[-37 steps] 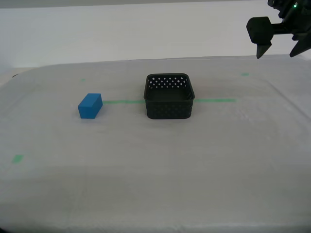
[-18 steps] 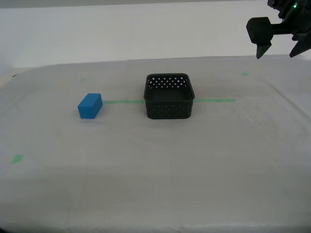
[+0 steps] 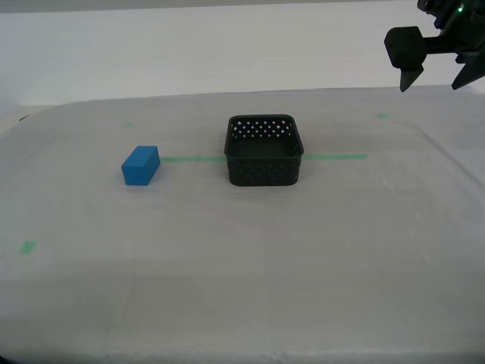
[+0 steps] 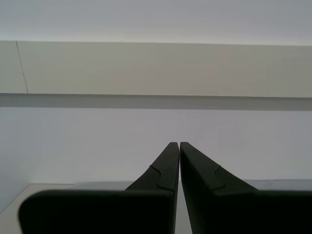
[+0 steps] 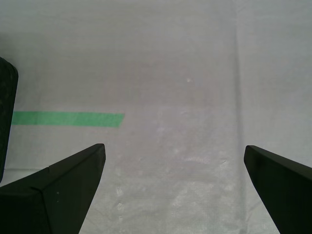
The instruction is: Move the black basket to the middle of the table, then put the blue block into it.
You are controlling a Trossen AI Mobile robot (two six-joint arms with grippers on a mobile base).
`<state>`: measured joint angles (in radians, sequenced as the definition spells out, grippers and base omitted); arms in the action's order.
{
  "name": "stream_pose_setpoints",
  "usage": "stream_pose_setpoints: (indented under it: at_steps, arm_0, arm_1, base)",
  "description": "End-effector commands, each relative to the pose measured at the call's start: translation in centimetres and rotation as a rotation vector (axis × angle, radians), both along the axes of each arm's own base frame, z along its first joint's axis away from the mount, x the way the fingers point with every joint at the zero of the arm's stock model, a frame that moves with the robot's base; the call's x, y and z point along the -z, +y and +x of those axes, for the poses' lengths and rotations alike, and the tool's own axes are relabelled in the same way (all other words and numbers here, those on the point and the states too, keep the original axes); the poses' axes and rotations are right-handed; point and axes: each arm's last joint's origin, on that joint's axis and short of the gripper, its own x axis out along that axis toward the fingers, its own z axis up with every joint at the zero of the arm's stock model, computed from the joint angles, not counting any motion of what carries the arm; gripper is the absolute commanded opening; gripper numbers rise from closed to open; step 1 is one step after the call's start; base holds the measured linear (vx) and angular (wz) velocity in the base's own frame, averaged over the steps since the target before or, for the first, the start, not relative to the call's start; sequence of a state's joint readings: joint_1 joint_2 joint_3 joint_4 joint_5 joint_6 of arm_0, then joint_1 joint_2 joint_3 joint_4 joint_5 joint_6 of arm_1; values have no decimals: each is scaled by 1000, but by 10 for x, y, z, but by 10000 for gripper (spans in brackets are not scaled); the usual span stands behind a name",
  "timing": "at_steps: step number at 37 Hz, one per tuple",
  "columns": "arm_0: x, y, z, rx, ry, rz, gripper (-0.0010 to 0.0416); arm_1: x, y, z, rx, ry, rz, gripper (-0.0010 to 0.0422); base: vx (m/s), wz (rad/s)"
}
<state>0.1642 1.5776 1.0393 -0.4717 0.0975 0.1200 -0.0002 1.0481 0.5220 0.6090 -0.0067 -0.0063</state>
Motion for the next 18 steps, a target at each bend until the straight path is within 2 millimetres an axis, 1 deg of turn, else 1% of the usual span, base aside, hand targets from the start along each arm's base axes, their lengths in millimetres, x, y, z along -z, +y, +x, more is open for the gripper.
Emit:
stream_pose_setpoints:
  at_steps: [1, 8, 11, 15, 18]
  arm_0:
    - [0, 0, 0, 2, -1, -2, 399]
    - [0, 0, 0, 2, -1, -2, 399]
    - [0, 0, 0, 2, -1, -2, 398]
    - [0, 0, 0, 2, -1, -2, 398]
    - [0, 0, 0, 2, -1, -2, 398]
  arm_1:
    - [-1, 0, 0, 0, -6, 0, 0]
    - [2, 0, 0, 1, 29, 0, 1]
    - [4, 0, 0, 7, 47, 1, 11]
    - [5, -1, 0, 19, 53, 1, 47]
    - [4, -1, 0, 31, 50, 0, 90]
  base:
    - [0, 0]
    - [0, 0]
    - [0, 0]
    - [0, 0]
    - [0, 0]
